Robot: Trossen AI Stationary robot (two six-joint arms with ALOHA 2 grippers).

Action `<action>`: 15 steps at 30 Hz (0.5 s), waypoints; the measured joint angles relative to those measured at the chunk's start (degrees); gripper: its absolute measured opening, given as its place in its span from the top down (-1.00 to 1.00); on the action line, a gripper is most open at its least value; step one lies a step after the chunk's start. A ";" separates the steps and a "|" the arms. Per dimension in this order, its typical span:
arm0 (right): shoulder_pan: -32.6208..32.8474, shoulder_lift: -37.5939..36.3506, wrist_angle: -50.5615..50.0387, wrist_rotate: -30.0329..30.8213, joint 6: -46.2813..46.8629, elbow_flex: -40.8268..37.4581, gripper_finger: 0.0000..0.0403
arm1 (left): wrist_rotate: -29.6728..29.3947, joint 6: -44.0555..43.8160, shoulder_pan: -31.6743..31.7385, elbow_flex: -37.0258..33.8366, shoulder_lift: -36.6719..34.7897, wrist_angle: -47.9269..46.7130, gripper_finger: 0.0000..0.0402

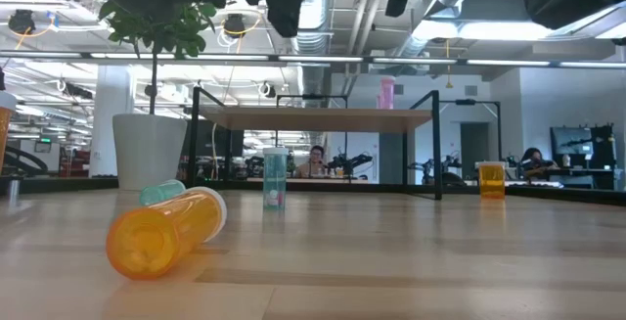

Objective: Pick and place medicine bottles onto shelf by color
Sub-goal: Put the middle orange pill bottle on the shelf

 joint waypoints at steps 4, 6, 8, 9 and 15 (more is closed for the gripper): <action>0.00 0.00 -1.07 0.66 -0.15 0.02 0.39 | -3.30 -0.44 0.01 0.00 -1.93 -5.29 0.04; 0.04 0.00 -1.70 0.78 -0.13 0.02 0.40 | -5.33 0.34 0.01 0.00 -4.34 -9.90 -0.08; 0.04 0.00 -3.20 0.83 -0.04 0.04 0.40 | -7.36 1.39 0.01 0.00 -7.21 -14.59 -0.18; 0.04 0.00 -3.56 0.84 0.21 0.04 0.40 | -8.26 1.76 -0.02 0.00 -8.65 -16.72 -0.22; -0.20 0.00 -6.97 0.97 1.22 0.04 0.39 | -8.83 2.31 -0.02 0.04 -14.99 -20.95 -0.33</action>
